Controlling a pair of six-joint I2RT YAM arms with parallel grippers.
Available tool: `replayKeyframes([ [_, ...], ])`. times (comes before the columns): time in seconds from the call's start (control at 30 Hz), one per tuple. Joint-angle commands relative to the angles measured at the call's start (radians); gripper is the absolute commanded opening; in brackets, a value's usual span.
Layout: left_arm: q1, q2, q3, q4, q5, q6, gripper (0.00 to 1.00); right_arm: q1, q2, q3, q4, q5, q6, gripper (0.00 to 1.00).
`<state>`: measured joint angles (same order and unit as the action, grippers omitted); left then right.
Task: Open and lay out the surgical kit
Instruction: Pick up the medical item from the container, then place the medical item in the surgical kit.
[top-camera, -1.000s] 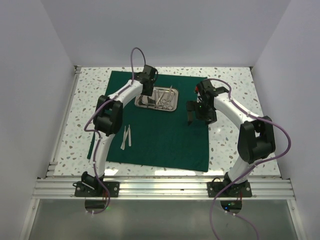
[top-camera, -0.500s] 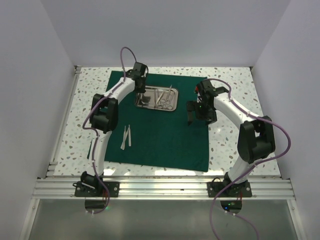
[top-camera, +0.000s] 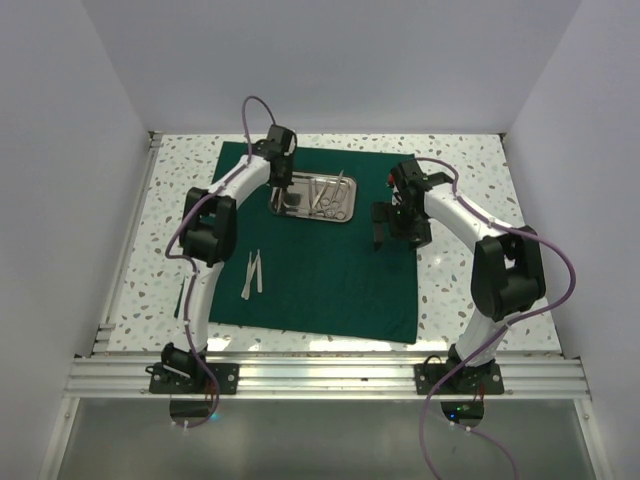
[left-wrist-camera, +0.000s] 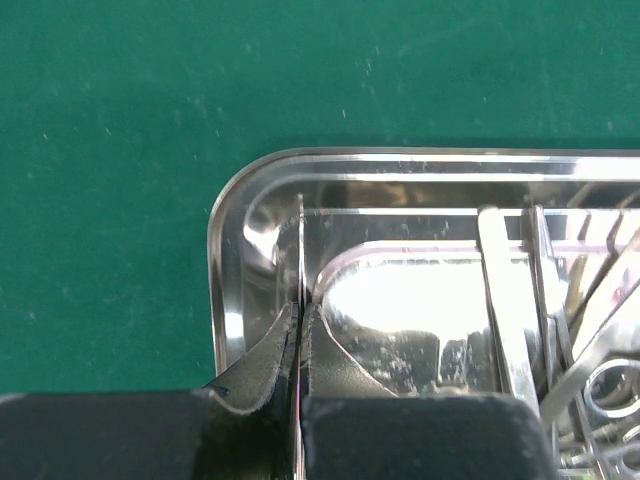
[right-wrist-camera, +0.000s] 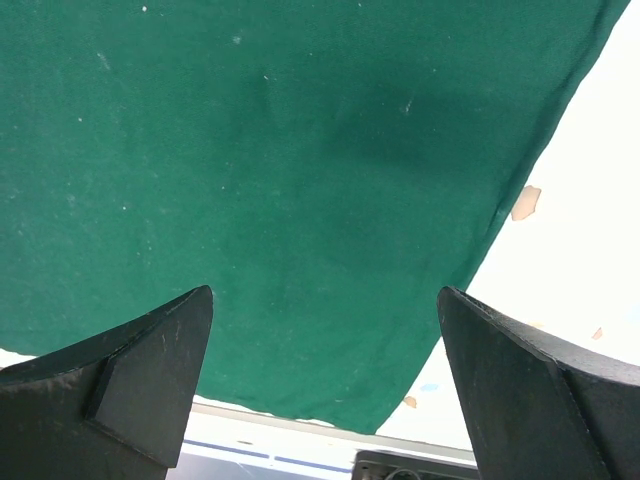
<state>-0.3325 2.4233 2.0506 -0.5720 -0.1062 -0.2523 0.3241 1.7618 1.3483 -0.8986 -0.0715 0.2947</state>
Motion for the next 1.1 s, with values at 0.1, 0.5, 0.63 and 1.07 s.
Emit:
replayKeyframes([
  [0.1,-0.017,-0.118,0.069,-0.094,0.025,-0.045,0.0,-0.003,-0.035,-0.003,0.033,-0.047,0.009,0.98],
  [0.5,-0.08,-0.501,-0.294,-0.109,-0.001,-0.153,0.0,-0.003,-0.068,-0.083,0.102,-0.114,0.026,0.98],
  [0.63,-0.132,-0.676,-0.558,-0.043,0.002,-0.208,0.0,-0.003,-0.087,-0.112,0.122,-0.134,0.035,0.98],
  [1.07,-0.31,-0.78,-1.023,0.162,-0.016,-0.375,0.0,-0.003,-0.128,-0.212,0.158,-0.205,0.07,0.98],
])
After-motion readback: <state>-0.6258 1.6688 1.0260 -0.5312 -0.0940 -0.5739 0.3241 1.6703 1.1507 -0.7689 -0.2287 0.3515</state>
